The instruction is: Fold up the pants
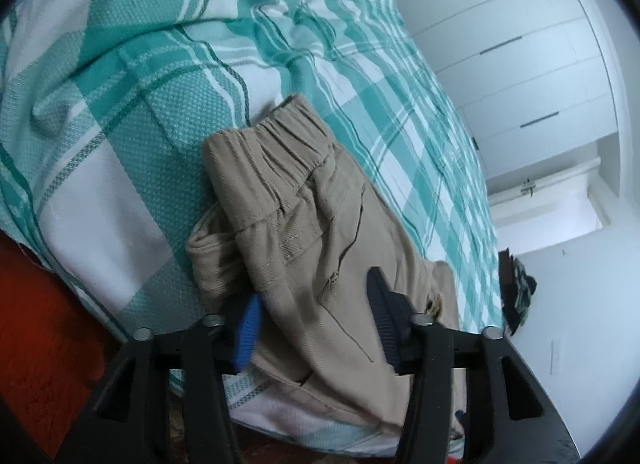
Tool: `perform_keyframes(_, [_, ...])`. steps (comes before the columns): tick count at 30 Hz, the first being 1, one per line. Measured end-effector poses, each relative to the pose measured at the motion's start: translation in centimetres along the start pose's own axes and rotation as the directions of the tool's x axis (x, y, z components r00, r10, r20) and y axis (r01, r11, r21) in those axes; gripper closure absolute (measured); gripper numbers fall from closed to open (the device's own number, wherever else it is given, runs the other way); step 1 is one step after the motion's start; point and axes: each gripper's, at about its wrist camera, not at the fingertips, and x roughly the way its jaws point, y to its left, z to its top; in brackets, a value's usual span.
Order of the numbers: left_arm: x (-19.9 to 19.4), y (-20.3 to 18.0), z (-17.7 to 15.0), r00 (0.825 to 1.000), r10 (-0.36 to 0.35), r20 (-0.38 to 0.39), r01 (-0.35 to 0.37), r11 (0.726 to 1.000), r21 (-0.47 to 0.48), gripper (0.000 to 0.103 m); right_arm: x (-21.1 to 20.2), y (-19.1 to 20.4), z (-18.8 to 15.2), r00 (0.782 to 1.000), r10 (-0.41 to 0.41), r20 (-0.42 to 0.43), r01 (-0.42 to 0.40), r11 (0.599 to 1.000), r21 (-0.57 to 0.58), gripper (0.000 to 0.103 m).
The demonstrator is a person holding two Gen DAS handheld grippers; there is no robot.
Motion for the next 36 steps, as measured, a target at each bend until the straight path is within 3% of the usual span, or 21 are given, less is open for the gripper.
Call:
perform_keyframes(1, [-0.5, -0.1, 0.1, 1.000, 0.005, 0.013, -0.005, 1.000, 0.007, 0.098, -0.1, 0.2, 0.0, 1.000, 0.004, 0.001, -0.004, 1.000, -0.006, 0.030])
perform_keyframes(4, [-2.1, -0.4, -0.4, 0.997, -0.067, 0.023, 0.067, 0.998, -0.017, 0.100, -0.4, 0.6, -0.3, 1.000, 0.015, 0.008, -0.014, 1.000, -0.023, 0.030])
perform_keyframes(6, [-2.7, -0.9, -0.9, 0.998, -0.064, 0.018, 0.064, 0.998, 0.008, 0.100, -0.6, 0.8, -0.2, 1.000, 0.017, 0.017, -0.017, 1.000, -0.026, 0.030])
perform_keyframes(10, [-1.6, 0.7, -1.4, 0.997, 0.071, -0.023, -0.070, 0.997, 0.031, 0.100, -1.5, 1.1, 0.1, 0.997, 0.011, 0.075, -0.008, 0.999, -0.035, 0.030])
perform_keyframes(13, [-0.8, 1.6, -1.4, 0.994, 0.095, -0.047, -0.094, 0.995, 0.014, 0.100, -1.1, 1.2, 0.4, 0.997, 0.017, 0.072, -0.016, 0.999, -0.028, 0.030])
perform_keyframes(16, [-1.0, -0.1, -1.6, 0.988, 0.149, -0.026, -0.146, 0.984, 0.105, 0.099, -0.5, 1.2, 0.3, 0.999, 0.019, 0.044, -0.018, 1.000, -0.025, 0.030])
perform_keyframes(19, [-2.3, 0.2, -1.5, 0.995, 0.093, 0.017, -0.094, 0.994, 0.056, 0.094, -0.4, 1.5, 0.2, 0.999, 0.016, 0.040, -0.014, 0.999, -0.050, 0.030])
perform_keyframes(20, [-3.1, 0.8, -1.3, 0.997, 0.057, 0.051, -0.058, 0.998, 0.016, 0.089, -0.4, 1.5, 0.2, 0.999, 0.012, 0.042, -0.010, 0.999, -0.054, 0.030])
perform_keyframes(24, [-4.8, 3.0, -0.3, 0.992, 0.028, 0.124, -0.019, 0.997, -0.070, 0.068, -0.5, 1.2, 0.2, 0.999, 0.016, 0.046, -0.014, 0.999, -0.046, 0.030])
perform_keyframes(26, [-4.6, 3.9, -0.2, 0.994, 0.019, 0.112, -0.007, 0.994, -0.106, 0.061, -0.4, 1.1, 0.2, 0.999, 0.017, 0.045, -0.015, 0.999, -0.040, 0.030])
perform_keyframes(30, [-3.3, 3.6, -0.6, 0.998, 0.012, 0.067, -0.005, 0.995, -0.098, 0.035, -0.1, 1.1, 0.4, 0.999, 0.026, 0.044, -0.024, 0.999, -0.034, 0.030])
perform_keyframes(32, [-2.5, 2.9, -0.5, 0.998, 0.021, 0.056, -0.016, 0.997, -0.080, 0.031, 0.0, 1.4, 0.4, 0.999, 0.026, 0.040, -0.024, 0.999, -0.043, 0.030])
perform_keyframes(34, [-1.7, 2.4, -0.4, 0.999, 0.028, 0.040, -0.025, 0.997, -0.066, 0.033, 0.0, 1.6, 0.3, 0.999, 0.026, 0.035, -0.024, 0.998, -0.058, 0.030])
perform_keyframes(35, [-1.4, 2.1, -0.4, 0.999, 0.032, 0.035, -0.030, 0.998, -0.056, 0.047, 0.0, 1.7, 0.2, 0.999, 0.025, 0.034, -0.023, 0.998, -0.061, 0.030])
perform_keyframes(36, [-1.4, 1.9, -0.5, 0.999, 0.036, 0.032, -0.035, 0.998, -0.045, 0.072, 0.0, 1.7, 0.1, 0.999, 0.025, 0.032, -0.023, 0.998, -0.065, 0.030])
